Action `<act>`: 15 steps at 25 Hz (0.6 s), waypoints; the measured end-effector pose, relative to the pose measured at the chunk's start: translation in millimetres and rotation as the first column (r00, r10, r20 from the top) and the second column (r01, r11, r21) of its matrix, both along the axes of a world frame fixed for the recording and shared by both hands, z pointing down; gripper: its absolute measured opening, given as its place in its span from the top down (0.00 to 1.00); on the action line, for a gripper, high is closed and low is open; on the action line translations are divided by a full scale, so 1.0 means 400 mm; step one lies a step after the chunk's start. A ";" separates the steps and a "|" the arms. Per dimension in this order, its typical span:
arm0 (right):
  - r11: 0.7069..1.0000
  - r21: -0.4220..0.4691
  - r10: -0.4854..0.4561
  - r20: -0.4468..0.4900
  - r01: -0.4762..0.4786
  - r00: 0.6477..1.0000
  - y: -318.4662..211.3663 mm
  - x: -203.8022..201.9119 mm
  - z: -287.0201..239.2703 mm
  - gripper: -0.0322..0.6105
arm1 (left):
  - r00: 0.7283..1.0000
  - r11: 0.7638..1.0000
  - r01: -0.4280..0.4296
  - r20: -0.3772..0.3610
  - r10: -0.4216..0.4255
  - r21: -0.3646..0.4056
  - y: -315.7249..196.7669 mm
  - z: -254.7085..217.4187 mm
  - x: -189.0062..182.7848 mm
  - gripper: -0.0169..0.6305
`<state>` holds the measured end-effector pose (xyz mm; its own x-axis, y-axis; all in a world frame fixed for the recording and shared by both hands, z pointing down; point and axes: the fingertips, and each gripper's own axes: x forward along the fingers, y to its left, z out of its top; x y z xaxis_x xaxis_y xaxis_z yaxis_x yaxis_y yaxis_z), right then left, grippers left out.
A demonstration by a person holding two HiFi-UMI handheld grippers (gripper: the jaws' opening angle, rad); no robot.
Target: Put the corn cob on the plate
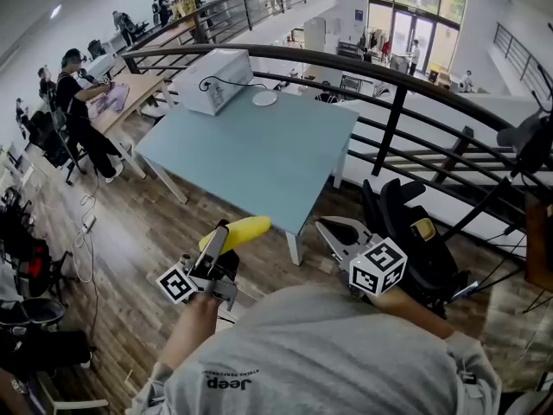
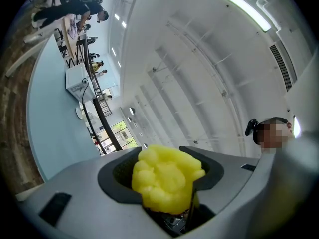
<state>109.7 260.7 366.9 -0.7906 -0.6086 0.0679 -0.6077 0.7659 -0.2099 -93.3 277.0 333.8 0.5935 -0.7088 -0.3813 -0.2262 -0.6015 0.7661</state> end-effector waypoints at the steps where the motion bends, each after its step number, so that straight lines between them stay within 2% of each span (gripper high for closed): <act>1: 1.000 0.003 -0.005 0.002 0.005 1.000 0.001 0.002 0.001 0.92 | 1.000 1.000 0.005 0.000 -0.005 0.004 0.003 0.000 0.002 0.59; 9: 0.999 0.008 -0.040 -0.013 0.040 0.999 -0.026 -0.034 0.019 0.92 | 0.999 0.998 0.045 -0.015 -0.046 -0.044 -0.015 0.051 -0.048 0.59; 15: 1.000 -0.001 -0.010 -0.023 0.010 1.000 -0.116 -0.073 0.045 0.92 | 0.999 0.999 0.016 -0.031 -0.017 -0.048 -0.115 0.085 -0.093 0.59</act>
<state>80.5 214.3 384.9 -0.7951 -0.6002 0.0865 -0.6042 0.7721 -0.1967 -130.6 231.2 367.9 0.5701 -0.7361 -0.3649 -0.2114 -0.5606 0.8006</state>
